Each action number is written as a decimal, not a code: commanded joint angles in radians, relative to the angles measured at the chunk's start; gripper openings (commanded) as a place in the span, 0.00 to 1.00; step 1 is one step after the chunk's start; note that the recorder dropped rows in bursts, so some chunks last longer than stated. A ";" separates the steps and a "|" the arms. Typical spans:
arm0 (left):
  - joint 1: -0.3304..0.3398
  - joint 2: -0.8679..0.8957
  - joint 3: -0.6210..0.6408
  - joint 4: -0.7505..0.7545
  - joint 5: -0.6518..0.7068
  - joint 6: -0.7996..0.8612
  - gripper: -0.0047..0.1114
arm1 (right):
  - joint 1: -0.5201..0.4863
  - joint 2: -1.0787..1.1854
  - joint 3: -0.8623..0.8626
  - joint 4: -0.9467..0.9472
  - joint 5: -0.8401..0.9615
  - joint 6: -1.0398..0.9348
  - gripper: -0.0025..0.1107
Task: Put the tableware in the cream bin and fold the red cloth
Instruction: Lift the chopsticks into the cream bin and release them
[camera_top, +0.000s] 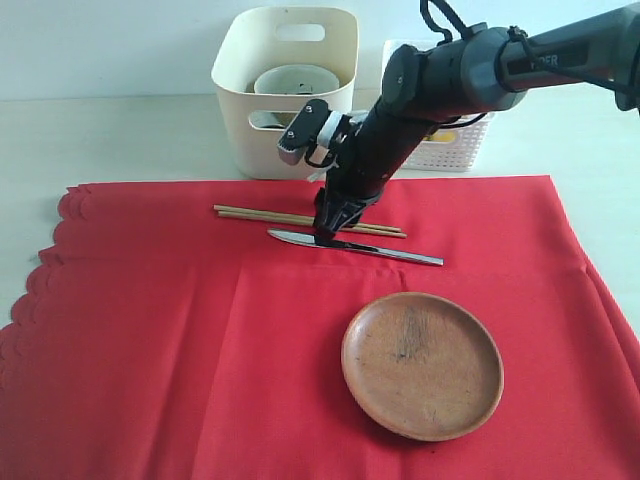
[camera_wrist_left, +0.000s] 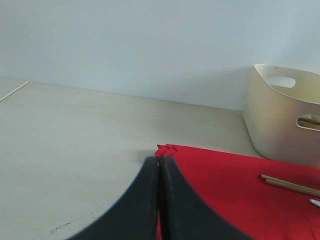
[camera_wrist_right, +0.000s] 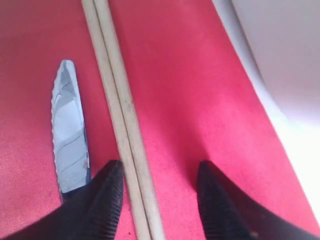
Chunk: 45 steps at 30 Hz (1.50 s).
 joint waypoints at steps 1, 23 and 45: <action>0.002 -0.005 0.003 -0.003 -0.001 0.006 0.04 | -0.003 0.022 0.008 -0.036 0.022 -0.041 0.42; 0.002 -0.005 0.003 -0.003 -0.001 0.006 0.04 | -0.003 -0.056 0.008 -0.023 0.052 -0.066 0.02; 0.002 -0.005 0.003 -0.003 -0.001 0.006 0.04 | -0.003 -0.248 -0.027 0.338 -0.048 -0.222 0.02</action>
